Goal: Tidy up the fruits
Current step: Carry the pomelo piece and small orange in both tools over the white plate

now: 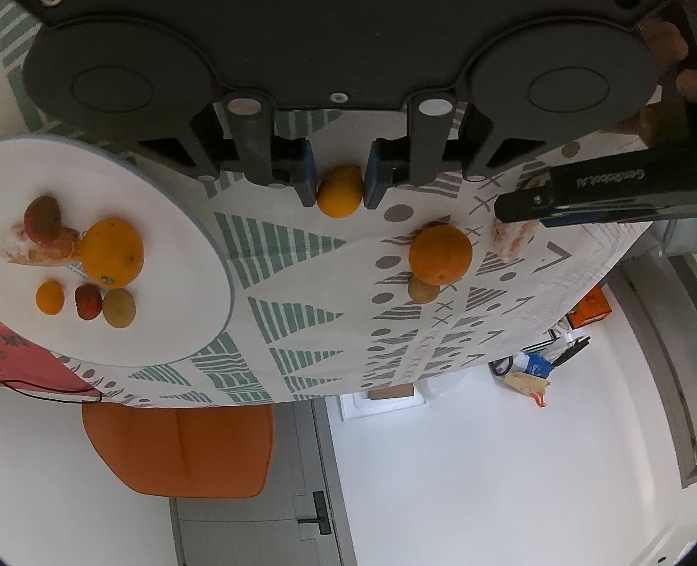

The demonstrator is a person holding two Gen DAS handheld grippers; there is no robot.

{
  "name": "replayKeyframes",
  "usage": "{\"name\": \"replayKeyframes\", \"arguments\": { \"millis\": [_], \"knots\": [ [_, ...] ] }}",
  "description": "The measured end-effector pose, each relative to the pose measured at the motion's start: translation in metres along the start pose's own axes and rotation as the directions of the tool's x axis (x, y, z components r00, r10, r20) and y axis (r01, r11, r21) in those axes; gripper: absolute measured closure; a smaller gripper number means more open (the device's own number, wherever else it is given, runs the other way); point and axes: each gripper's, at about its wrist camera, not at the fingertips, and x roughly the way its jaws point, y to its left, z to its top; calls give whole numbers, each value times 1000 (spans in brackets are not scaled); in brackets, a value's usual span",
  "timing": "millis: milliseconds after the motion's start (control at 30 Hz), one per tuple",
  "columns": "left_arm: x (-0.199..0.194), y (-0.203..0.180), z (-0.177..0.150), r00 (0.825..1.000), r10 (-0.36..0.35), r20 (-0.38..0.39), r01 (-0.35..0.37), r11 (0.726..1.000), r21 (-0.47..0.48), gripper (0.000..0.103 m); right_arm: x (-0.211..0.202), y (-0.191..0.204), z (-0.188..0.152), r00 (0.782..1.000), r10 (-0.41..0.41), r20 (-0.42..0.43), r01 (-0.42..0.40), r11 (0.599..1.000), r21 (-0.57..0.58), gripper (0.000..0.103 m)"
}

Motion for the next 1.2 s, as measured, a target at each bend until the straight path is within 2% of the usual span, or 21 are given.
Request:
{"name": "replayKeyframes", "arguments": {
  "millis": [333, 467, 600, 1200],
  "knots": [
    [8, -6, 2, 999, 40, 19, -41, 999, 22, 53, 4, 4, 0, 1000, -20, 10, 20, 999, -30, 77],
    [8, -8, -1, 997, 65, 34, -67, 997, 47, 64, 3, 8, -2, 999, -43, 21, 44, 998, -49, 81],
    [6, -4, 3, 999, 51, 20, -51, 998, 29, 65, -1, 4, 0, 999, -46, 20, 46, 999, -25, 82],
    [-45, -32, 14, 991, 46, 125, -55, 996, 69, 66, -52, -9, 7, 989, -42, 145, 42, 999, 1, 82]
  ]
}}
